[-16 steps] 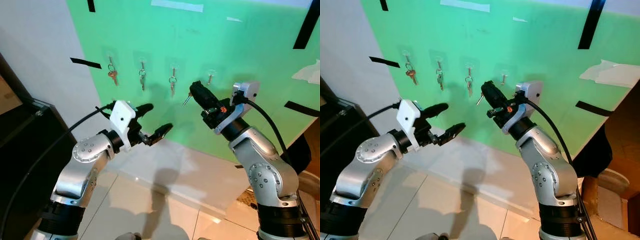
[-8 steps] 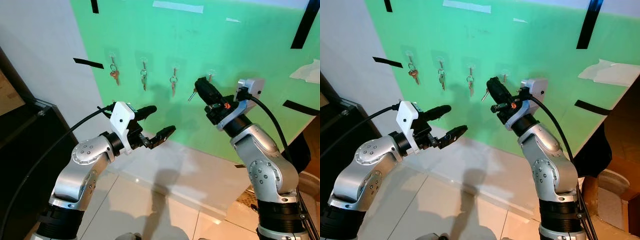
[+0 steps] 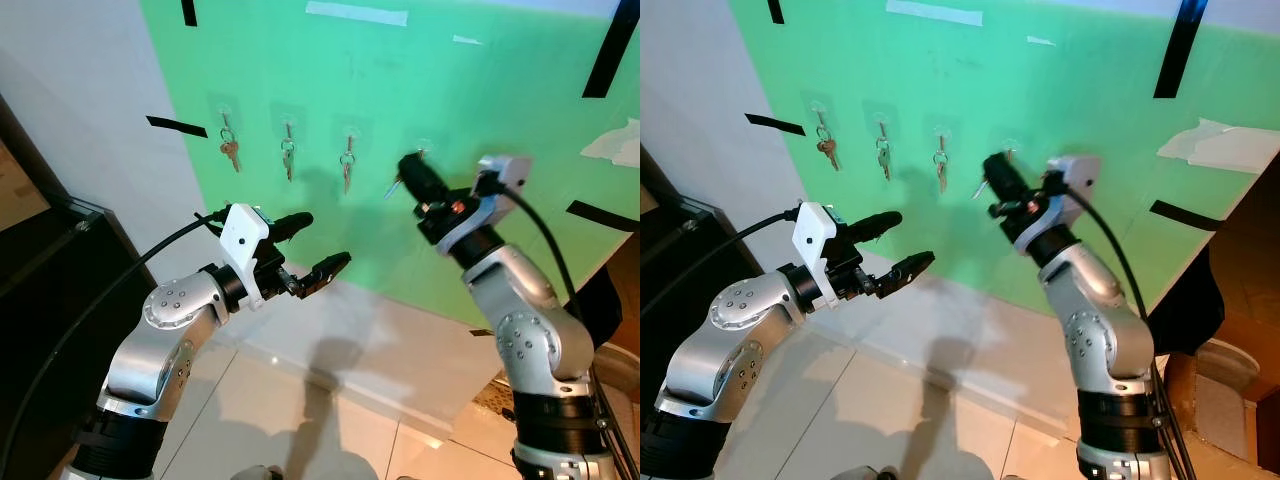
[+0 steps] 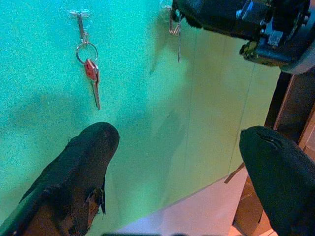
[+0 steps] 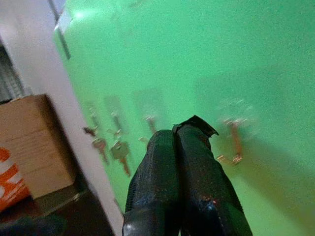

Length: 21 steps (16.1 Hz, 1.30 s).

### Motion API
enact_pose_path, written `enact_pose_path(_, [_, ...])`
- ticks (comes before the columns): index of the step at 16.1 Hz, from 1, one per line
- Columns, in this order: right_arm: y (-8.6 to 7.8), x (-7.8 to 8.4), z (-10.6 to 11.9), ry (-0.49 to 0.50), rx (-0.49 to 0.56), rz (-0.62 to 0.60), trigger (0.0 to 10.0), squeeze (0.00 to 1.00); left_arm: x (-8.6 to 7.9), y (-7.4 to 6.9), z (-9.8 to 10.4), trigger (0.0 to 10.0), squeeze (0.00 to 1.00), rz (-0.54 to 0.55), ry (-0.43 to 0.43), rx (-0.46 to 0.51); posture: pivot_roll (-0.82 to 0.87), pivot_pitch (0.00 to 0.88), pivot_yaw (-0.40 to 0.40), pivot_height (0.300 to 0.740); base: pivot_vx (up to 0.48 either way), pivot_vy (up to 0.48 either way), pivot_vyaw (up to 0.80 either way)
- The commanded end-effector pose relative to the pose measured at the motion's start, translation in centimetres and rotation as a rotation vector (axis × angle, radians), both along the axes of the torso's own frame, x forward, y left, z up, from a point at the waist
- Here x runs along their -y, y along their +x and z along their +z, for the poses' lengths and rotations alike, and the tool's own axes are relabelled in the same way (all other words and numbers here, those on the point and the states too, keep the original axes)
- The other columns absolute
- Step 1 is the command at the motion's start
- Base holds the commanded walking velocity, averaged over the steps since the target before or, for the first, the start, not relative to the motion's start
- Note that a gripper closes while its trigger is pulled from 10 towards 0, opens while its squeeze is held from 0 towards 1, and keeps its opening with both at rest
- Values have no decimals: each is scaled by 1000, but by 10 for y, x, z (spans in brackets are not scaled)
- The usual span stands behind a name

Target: Hang keys on a hook

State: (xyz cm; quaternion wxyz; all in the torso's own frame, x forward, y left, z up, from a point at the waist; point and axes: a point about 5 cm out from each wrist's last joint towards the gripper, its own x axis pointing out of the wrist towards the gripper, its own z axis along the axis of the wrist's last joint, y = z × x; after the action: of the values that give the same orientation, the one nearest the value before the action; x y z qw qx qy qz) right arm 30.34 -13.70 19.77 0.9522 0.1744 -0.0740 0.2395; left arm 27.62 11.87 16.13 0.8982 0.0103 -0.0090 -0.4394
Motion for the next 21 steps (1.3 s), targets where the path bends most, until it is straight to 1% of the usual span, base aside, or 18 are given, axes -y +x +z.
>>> enact_pose_path(1, [2,3,2,-2,4,-22,10000,0,0,-1,5,10000,412,-6,1,16,-94,0,30,740,0,0,0])
enact_pose_path(4, [2,7,-6,-25,-29,-37,10000,0,0,-1,5,10000,412,-7,0,15,-94,0,31,740,0,0,0])
enact_pose_path(9, [-1,15,-18,-12,-89,-60,10000,0,0,0,4,10000,416,-11,8,14,-99,0,38,740,0,0,0])
enact_pose_path(10, [-1,17,-21,-9,-98,-80,10000,0,0,0,4,10000,416,-11,9,14,-99,0,38,740,0,0,0])
enact_pose_path(12, [1,26,-24,35,-122,-142,10000,0,0,0,4,10000,412,-10,12,14,-98,0,39,740,0,0,0])
enact_pose_path(13, [0,27,-26,28,-128,-140,10000,0,0,0,4,10000,412,-11,12,13,-100,0,41,740,0,0,0])
enact_pose_path(15, [-3,21,-32,-3,-149,-106,10000,0,0,0,4,10000,412,-14,14,14,-101,0,43,740,0,0,0])
enact_pose_path(16, [-4,16,-36,-31,-165,-83,10000,0,0,0,5,10000,412,-14,15,15,-101,0,44,740,0,0,0])
enact_pose_path(19, [-3,7,-42,-63,-189,-60,10000,0,1,1,6,10000,412,-16,15,21,-100,0,43,740,0,0,0])
enact_pose_path(21, [-1,5,-45,-76,-207,-66,10000,0,2,1,8,10000,408,-20,8,31,-100,0,42,740,0,0,0])
